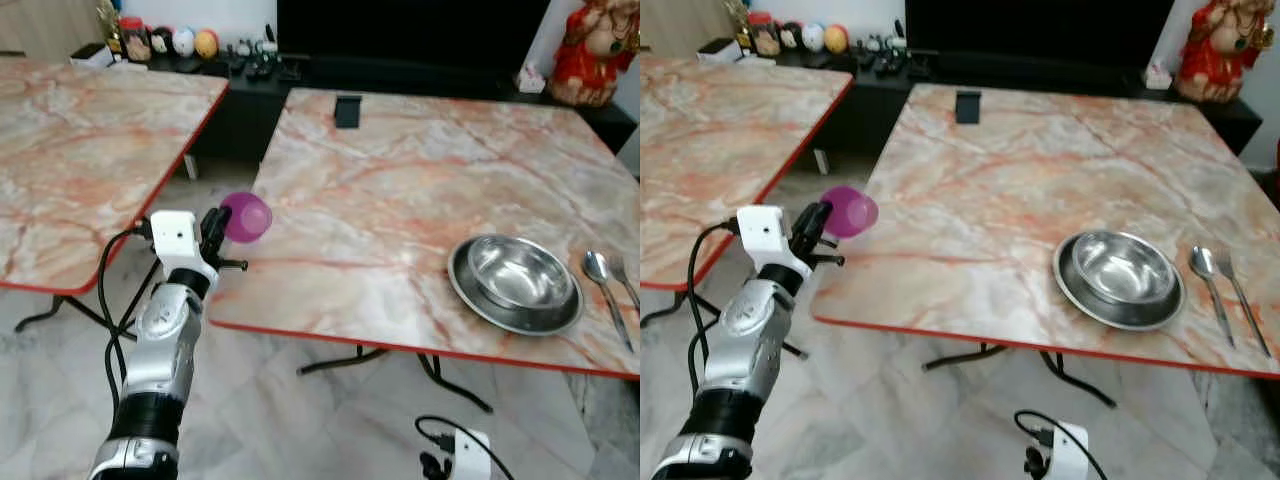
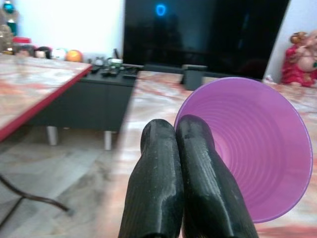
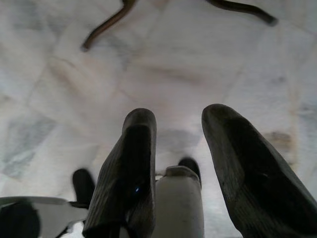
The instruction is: Setting the table
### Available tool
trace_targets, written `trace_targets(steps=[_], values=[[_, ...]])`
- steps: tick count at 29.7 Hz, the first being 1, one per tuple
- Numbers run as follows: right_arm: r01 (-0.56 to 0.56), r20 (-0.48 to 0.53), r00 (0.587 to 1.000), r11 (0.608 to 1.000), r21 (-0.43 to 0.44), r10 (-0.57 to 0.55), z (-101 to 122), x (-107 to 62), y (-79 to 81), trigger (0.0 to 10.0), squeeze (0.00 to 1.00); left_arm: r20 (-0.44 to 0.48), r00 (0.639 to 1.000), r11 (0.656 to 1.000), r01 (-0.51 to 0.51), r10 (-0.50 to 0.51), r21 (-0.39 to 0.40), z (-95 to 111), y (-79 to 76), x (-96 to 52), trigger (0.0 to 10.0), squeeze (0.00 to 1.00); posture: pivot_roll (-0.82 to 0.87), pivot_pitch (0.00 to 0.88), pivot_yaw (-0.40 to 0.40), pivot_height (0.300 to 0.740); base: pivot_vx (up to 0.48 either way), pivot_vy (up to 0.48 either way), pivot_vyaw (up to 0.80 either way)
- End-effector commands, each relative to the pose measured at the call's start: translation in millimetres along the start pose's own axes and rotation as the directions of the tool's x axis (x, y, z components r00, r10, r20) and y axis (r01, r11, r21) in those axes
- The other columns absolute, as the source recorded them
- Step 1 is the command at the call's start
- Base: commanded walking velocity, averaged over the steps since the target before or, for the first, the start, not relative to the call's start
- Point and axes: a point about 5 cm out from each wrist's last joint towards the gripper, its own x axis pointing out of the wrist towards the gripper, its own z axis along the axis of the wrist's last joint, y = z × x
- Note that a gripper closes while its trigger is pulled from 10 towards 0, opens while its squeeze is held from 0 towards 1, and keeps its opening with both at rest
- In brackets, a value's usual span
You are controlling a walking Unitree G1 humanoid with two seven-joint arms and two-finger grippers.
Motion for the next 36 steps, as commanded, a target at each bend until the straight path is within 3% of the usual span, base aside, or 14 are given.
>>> trace_targets(steps=[1,7,8,11,16,21,25,36], values=[[0.027,0.004,1.0,1.0,0.0,-0.027,0,-1.3,-7.9,10.0,0.0,0.016,1.0,1.0,0.021,-0.022,0.015,4,-4.2,2.1,10.0,0.0,0.06,0.0,-0.035,0.724,0.0,-0.424,0.0],[0.033,0.006,0.999,0.999,0.01,-0.033,0,-1.6,-9.2,10.0,0.0,0.014,0.999,0.998,0.031,-0.032,0.049,5,-3.2,3.8,10.0,0.0,0.06,0.0,-0.029,0.724,0.0,-0.424,0.0],[0.039,0.008,0.999,0.999,0.015,-0.039,1,-1.4,-10.2,10.0,0.0,0.014,0.998,0.993,0.055,-0.057,0.105,8,-2.5,5.7,10.0,0.0,0.06,0.0,-0.023,0.724,0.0,-0.42,0.0],[0.043,0.012,0.999,0.999,0.021,-0.043,2,-1.2,-10.5,10.0,0.0,0.008,0.997,0.983,0.075,-0.077,0.165,11,-1.1,6.6,10.0,0.0,0.06,0.0,-0.02,0.724,0.165,-0.412,0.0],[0.044,0.012,0.999,0.999,0.026,-0.044,2,-1.0,-10.6,10.0,0.0,-0.014,0.992,0.938,0.123,-0.125,0.323,18,5.1,6.5,10.0,0.0,0.06,0.0,-0.018,0.724,0.157,-0.193,0.0],[0.045,0.005,0.999,0.999,0.027,-0.045,1,-1.2,-10.9,10.0,0.0,-0.008,0.992,0.928,0.123,-0.129,0.352,26,15.8,7.4,10.0,0.0,0.07,0.0,-0.018,0.724,0.0,0.0,0.0],[0.048,0.001,0.999,0.998,0.028,-0.048,0,-1.7,-12.4,10.0,0.0,-0.011,0.995,0.954,0.098,-0.099,0.282,24,24.1,5.0,10.0,0.0,0.06,0.0,-0.022,0.724,0.0,0.0,0.0],[0.054,0.004,0.999,0.998,0.027,-0.055,-1,-2.9,-15.7,10.0,0.0,-0.004,0.997,0.961,0.073,-0.074,0.268,21,23.4,1.7,10.0,0.0,0.06,0.0,-0.035,0.724,0.0,0.0,0.0]])
